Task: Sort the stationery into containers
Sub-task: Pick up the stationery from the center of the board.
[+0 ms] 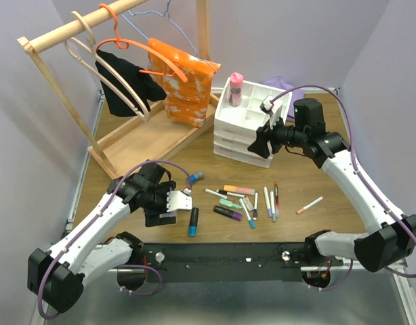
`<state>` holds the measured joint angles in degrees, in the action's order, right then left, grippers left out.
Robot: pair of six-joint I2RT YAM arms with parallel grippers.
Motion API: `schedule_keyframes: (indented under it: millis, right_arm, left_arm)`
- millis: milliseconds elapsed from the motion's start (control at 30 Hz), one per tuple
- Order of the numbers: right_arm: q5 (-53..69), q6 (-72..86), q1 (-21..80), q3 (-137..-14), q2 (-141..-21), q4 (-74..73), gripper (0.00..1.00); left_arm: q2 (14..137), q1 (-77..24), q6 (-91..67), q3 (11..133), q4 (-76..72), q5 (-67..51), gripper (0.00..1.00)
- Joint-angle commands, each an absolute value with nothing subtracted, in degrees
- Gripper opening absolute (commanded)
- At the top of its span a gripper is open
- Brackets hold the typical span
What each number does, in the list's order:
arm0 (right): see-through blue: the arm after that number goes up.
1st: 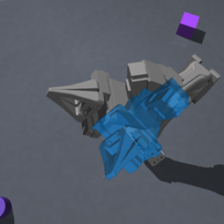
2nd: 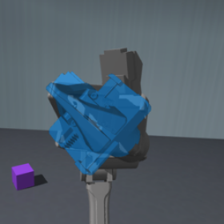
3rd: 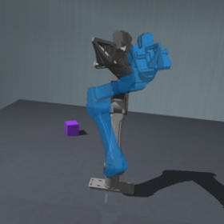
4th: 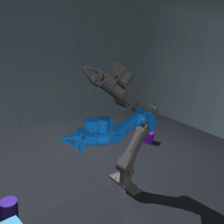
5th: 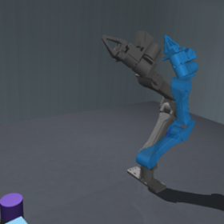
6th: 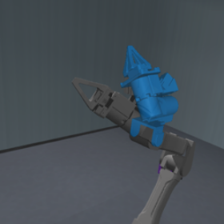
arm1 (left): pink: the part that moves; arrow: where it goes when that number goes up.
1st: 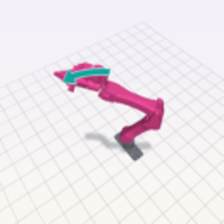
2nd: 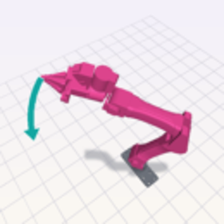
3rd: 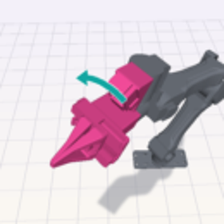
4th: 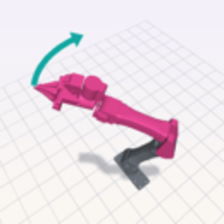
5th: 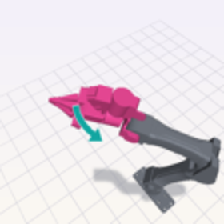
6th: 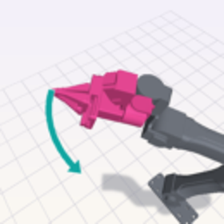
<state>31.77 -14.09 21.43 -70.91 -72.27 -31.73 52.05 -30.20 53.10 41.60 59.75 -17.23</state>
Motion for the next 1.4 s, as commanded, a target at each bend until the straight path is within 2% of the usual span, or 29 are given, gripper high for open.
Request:
schedule_keyframes:
  millis: [0,433,600,1067,1300,1367]
  right_arm:
    - [30.8,-10.5,21.8,-68.6,-71.3,-31.6,0.68]
    - [32.1,-8.2,21.9,-66.6,-70.8,-29.0,0.68]
    - [31.6,-8.1,21.8,-64.3,-69.0,-28.6,0.68]
    - [29.4,-8.2,21.9,-61.1,-65.7,-28.2,0.68]
    - [27.3,-5.9,21.6,-63.3,-64.6,-29.4,0.67]
    - [27.4,-3.6,20.7,-66.2,-65.1,-30.3,0.67]
  left_arm:
    - [54.1,-30.6,51.0,41.8,55.9,-17.7,0.95]
    - [62.0,-30.6,47.5,39.7,47.8,-14.8,0.95]
    - [64.7,-30.6,47.5,40.1,47.4,-14.1,0.9]
    - [68.7,-30.8,44.6,38.5,43.9,-14.5,0.86]
    - [67.1,-30.9,44.5,44.3,50.1,-16.5,0.56]
    - [65.7,-30.9,44.0,50.8,53.9,-18.4,0.53]
